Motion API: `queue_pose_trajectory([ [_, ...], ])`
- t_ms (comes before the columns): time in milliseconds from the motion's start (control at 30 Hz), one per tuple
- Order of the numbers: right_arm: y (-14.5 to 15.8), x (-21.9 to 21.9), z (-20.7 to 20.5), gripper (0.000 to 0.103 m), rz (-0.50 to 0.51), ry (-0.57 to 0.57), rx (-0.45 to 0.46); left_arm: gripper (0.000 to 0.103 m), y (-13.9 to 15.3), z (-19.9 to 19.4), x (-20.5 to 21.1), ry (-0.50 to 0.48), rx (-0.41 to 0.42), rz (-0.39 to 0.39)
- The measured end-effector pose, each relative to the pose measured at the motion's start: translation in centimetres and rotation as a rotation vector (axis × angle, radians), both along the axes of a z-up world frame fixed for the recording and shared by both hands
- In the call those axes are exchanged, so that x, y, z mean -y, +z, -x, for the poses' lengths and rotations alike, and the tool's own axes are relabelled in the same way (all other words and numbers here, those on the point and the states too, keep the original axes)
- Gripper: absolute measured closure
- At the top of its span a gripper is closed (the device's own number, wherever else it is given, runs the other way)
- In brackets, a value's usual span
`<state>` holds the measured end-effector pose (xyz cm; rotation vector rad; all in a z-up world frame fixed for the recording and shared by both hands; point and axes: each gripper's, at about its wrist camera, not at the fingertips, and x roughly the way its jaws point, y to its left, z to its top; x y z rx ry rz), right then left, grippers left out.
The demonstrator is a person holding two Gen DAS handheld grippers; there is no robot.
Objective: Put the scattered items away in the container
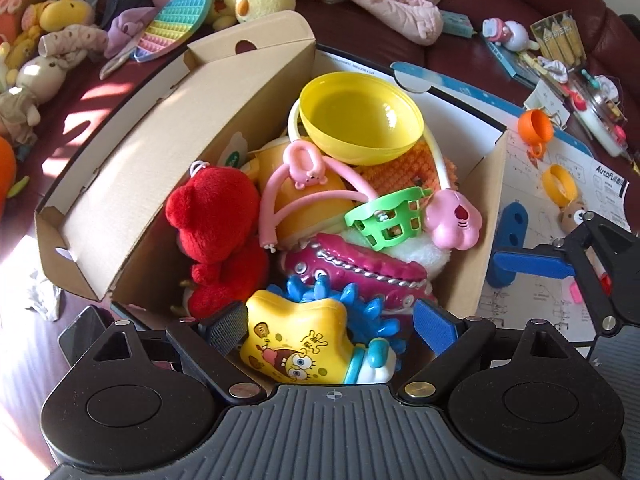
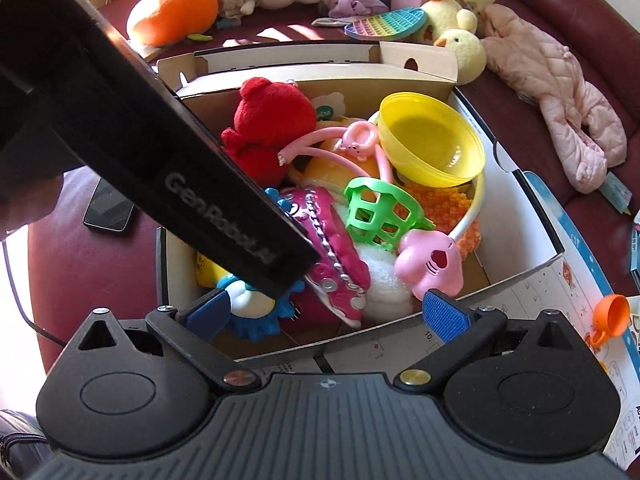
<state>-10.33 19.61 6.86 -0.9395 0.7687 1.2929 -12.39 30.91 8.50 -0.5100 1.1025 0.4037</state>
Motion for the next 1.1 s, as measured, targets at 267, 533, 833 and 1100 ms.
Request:
queue_pose_trajectory([
  [267,-1.7,-1.2,0.8,0.000,0.062,0.034,-0.002,0.007,-1.9,-1.6,-0.3,0.035,-0.030,0.066],
  [533,-2.2,-1.6,0.2,0.000,0.078,0.022,0.007,0.007,-2.4,-1.7,-0.4,0.035,-0.043,0.063],
  [833,-2.6,-2.0,0.1,0.000,0.092,0.027,0.009,0.007,-2.5,-1.8,-0.4,0.033,-0.049,0.057],
  [1100,-2.7,-2.4,-0.3,0.000,0.099,0.028,0.013,0.007,-2.4,-1.9,-0.6,0.036,-0.050,0.061],
])
